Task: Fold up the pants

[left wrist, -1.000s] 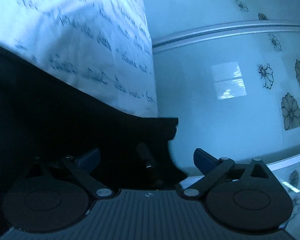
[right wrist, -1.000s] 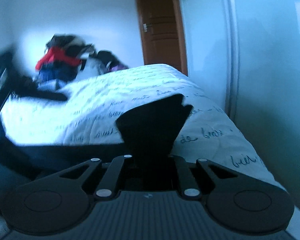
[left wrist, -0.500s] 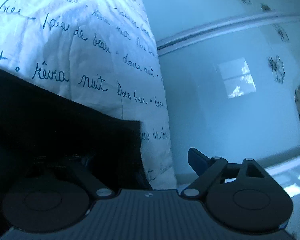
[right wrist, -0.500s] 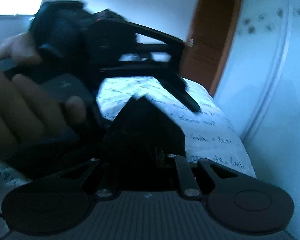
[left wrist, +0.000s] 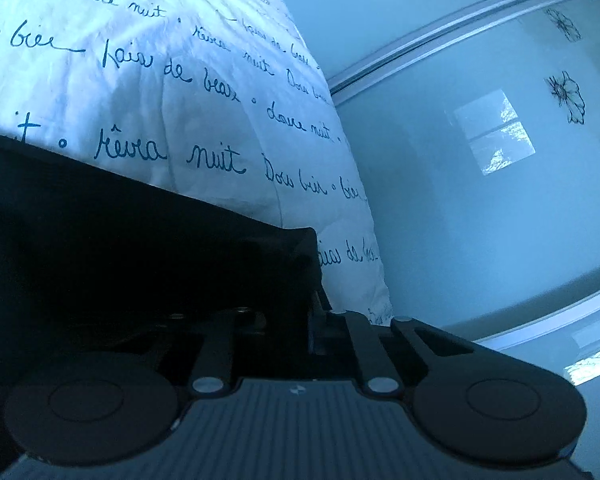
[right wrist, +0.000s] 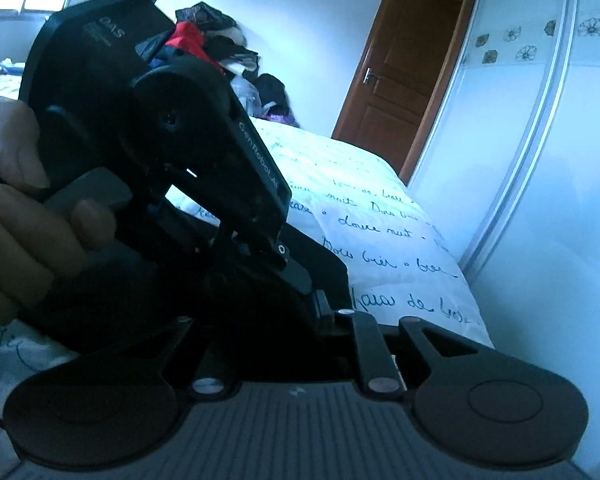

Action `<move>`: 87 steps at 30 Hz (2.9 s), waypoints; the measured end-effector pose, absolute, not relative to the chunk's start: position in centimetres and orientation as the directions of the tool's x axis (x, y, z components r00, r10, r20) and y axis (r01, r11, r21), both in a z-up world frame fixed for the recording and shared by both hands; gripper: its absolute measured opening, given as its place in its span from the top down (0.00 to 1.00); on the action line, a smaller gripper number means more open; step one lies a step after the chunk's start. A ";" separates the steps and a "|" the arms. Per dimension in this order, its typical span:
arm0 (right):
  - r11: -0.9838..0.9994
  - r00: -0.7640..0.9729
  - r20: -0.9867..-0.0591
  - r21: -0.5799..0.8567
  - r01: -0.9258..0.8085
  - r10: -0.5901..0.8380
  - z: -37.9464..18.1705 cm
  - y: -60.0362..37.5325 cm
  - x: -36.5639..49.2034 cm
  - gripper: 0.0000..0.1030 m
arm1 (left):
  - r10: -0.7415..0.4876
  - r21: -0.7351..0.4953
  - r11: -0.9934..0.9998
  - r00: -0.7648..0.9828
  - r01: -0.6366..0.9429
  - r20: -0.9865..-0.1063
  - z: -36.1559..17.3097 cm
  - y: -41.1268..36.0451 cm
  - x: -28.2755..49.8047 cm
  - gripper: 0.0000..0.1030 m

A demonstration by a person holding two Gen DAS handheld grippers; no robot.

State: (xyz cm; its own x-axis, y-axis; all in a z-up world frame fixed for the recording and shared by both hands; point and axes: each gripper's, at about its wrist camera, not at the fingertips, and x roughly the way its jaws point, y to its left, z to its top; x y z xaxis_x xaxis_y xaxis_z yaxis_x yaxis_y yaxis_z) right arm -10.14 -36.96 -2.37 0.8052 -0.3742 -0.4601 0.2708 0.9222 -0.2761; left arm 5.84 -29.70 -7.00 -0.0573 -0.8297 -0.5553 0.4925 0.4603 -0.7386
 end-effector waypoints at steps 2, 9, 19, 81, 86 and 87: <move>0.917 0.796 -0.469 -0.301 0.262 -0.382 -2.5 -37.0 -10.0 0.53 | -0.828 -0.724 0.465 -0.040 0.509 -0.559 -6.8 -29.6 5.6 0.88; 0.897 0.800 -0.455 -0.382 0.222 -0.391 -2.2 -35.2 -9.9 0.89 | -0.821 -0.643 0.471 0.035 0.604 -0.569 -5.3 -28.6 4.8 0.89; 0.959 0.848 -0.472 -0.250 0.136 -0.243 -1.2 -34.1 -8.9 0.90 | -0.753 -0.421 0.539 0.194 0.729 -0.629 -3.4 -25.7 4.7 0.88; 0.985 0.861 -0.496 -0.061 -0.162 0.111 -2.1 -29.2 -3.1 0.89 | -0.553 -0.078 0.715 0.493 0.695 -0.672 -2.4 -15.0 6.9 0.87; 0.979 0.847 -0.508 -0.037 -0.201 0.155 -2.2 -28.3 -2.5 0.89 | -0.542 -0.080 0.730 0.503 0.679 -0.674 -2.6 -13.5 7.6 0.87; 0.978 0.845 -0.510 -0.036 -0.207 0.160 -2.2 -28.2 -2.4 0.89 | -0.540 -0.082 0.733 0.504 0.675 -0.674 -2.6 -13.2 7.8 0.87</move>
